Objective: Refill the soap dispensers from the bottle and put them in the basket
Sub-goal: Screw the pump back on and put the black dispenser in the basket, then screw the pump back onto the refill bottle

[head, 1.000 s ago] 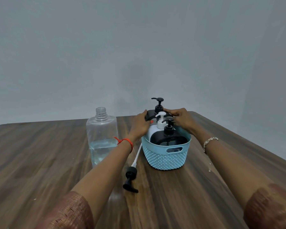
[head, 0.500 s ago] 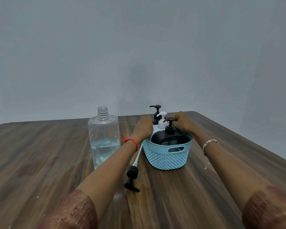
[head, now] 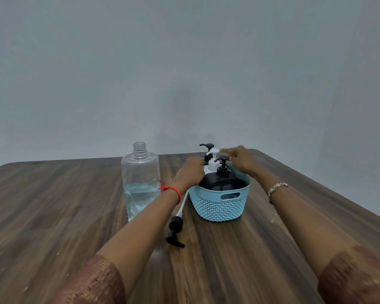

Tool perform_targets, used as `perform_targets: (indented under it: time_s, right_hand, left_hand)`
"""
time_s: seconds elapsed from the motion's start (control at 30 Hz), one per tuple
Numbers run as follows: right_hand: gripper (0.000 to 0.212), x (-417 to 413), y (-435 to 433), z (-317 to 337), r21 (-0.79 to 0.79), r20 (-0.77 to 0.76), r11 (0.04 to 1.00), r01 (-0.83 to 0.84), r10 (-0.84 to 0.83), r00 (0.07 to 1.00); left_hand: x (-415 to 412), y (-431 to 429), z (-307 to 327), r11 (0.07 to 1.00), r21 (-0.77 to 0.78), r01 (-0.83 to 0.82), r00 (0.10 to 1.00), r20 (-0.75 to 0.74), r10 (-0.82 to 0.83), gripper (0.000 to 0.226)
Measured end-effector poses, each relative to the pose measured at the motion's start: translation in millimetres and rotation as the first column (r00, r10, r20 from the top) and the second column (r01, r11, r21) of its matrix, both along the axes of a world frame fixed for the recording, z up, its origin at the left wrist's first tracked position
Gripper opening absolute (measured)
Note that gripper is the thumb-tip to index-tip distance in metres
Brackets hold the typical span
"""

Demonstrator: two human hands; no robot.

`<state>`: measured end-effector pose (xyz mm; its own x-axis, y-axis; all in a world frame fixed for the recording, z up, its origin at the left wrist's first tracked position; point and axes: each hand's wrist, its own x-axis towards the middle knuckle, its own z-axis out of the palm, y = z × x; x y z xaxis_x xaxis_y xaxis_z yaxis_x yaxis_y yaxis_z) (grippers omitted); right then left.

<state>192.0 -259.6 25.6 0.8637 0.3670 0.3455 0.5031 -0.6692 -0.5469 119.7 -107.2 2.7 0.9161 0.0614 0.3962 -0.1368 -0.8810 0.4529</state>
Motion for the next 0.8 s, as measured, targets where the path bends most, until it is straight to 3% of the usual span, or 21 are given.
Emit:
perform_targets:
  time_s: [0.1, 0.17, 0.23, 0.3, 0.37, 0.5, 0.63, 0.8]
  right_hand:
    - [0.041, -16, -1, 13, 0.439, 0.128, 0.897, 0.060, -0.129, 0.983]
    - [0.044, -34, 3, 26, 0.558, 0.268, 0.830, 0.021, -0.204, 0.942]
    - [0.044, -59, 13, 36, 0.543, 0.429, 0.835, -0.087, -0.187, 0.884]
    - [0.042, -86, 23, 36, 0.411, 0.590, 0.889, -0.204, -0.089, 0.802]
    - [0.042, -111, 33, 22, 0.194, 0.655, 0.933, -0.303, 0.106, 0.748]
    - [0.051, -143, 49, -25, -0.222, 0.451, 0.896, -0.384, 0.443, 0.775]
    - [0.047, -154, 60, -60, -0.514, 0.280, 0.798, -0.314, 0.502, 0.818]
    - [0.031, -156, 72, -88, -0.692, 0.181, 0.649, -0.315, 0.579, 0.795]
  left_hand:
    - [-16, 5, 12, 1.000, -0.014, -0.026, 1.000, -0.006, 0.026, 0.021]
    - [-30, 8, 26, 0.998, -0.044, -0.043, 0.999, 0.012, 0.044, 0.025]
    - [-48, 12, 39, 0.994, -0.101, -0.039, 0.997, 0.066, 0.045, 0.016]
    - [-69, 17, 48, 0.991, -0.130, -0.035, 0.990, 0.131, 0.052, 0.027]
    - [-93, 23, 51, 0.986, -0.165, -0.005, 0.982, 0.186, 0.036, 0.024]
    - [-135, 38, 37, 0.980, -0.198, 0.000, 0.991, 0.129, 0.026, 0.016]
    - [-161, 60, 10, 0.955, -0.285, -0.084, 0.996, 0.011, 0.091, 0.017]
    - [-177, 80, -16, 0.933, -0.327, -0.147, 0.989, -0.032, 0.145, 0.014]
